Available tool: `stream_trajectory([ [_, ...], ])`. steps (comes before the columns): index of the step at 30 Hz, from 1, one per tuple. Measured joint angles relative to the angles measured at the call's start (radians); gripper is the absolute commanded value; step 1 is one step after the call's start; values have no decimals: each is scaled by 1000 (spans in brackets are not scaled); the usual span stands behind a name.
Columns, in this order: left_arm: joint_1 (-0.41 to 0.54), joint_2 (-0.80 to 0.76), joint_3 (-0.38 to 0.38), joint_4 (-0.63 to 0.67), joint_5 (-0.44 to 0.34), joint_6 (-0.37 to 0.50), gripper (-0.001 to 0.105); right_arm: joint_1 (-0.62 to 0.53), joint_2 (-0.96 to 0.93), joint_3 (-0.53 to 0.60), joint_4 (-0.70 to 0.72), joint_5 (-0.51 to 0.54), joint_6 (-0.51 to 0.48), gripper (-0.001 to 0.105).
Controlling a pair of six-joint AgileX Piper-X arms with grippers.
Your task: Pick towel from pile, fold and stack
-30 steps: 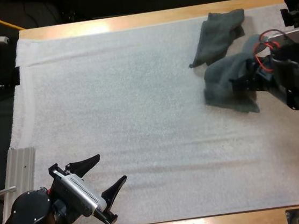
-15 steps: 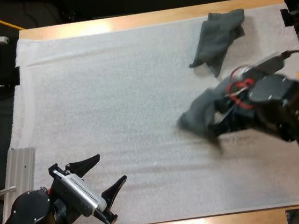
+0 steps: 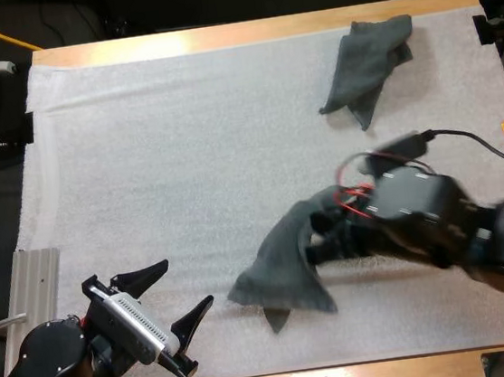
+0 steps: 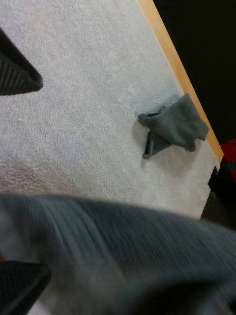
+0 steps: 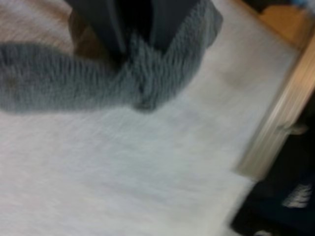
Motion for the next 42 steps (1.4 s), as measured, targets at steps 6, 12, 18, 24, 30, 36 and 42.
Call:
stream_trajectory([
  [6,0,0,0,0,0,0,66,-120,225,5,-20,7,-30,0],
  [12,0,0,0,0,0,0,66,-260,367,9,-147,-26,-74,1],
  [18,0,0,0,0,0,0,66,-347,384,8,-266,-53,-80,56],
  [24,0,0,0,0,0,0,66,-385,384,-39,-268,-70,-107,78],
  [30,0,0,0,0,0,0,66,-362,359,-84,-147,-80,-114,59],
  [36,0,0,0,6,0,0,66,-276,320,-84,-61,-80,-113,52],
  [42,0,0,0,108,0,0,66,-168,313,-82,-44,-64,-110,52],
])
